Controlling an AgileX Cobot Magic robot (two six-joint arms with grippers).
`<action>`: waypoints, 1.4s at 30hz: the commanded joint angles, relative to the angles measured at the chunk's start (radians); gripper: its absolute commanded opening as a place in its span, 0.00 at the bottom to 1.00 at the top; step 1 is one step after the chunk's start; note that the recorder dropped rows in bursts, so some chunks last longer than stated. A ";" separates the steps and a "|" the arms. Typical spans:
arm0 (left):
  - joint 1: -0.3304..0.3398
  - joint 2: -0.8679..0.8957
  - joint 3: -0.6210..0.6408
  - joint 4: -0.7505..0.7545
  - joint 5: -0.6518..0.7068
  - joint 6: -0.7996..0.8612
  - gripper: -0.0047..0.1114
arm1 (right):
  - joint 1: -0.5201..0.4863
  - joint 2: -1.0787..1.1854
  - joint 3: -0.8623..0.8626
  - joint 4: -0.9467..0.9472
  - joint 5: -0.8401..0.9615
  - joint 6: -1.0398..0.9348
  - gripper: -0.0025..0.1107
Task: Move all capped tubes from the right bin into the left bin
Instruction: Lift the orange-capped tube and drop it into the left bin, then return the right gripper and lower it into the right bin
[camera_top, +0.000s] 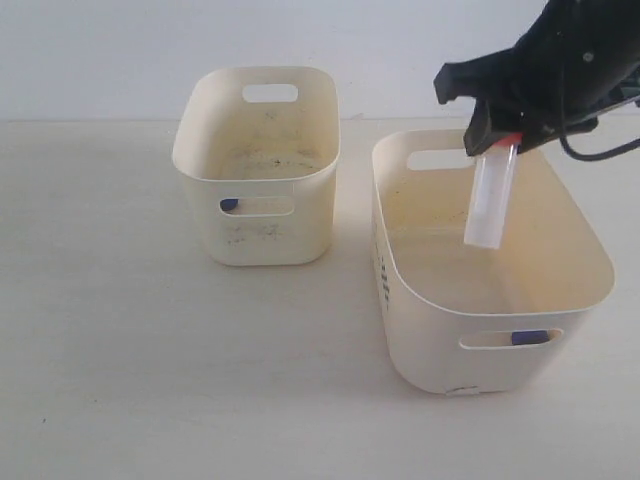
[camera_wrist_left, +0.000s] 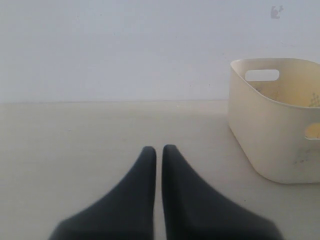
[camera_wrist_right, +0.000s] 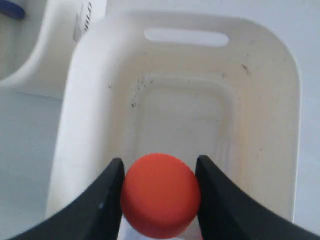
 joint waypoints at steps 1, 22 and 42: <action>-0.007 0.004 -0.002 -0.003 -0.006 -0.004 0.08 | -0.004 -0.069 0.003 0.064 -0.170 0.026 0.02; -0.007 0.004 -0.002 -0.003 -0.006 -0.004 0.08 | 0.208 0.349 -0.093 0.460 -0.850 -0.287 0.18; -0.007 0.004 -0.002 -0.003 -0.006 -0.004 0.08 | 0.128 0.177 -0.160 0.425 -0.512 -0.359 0.02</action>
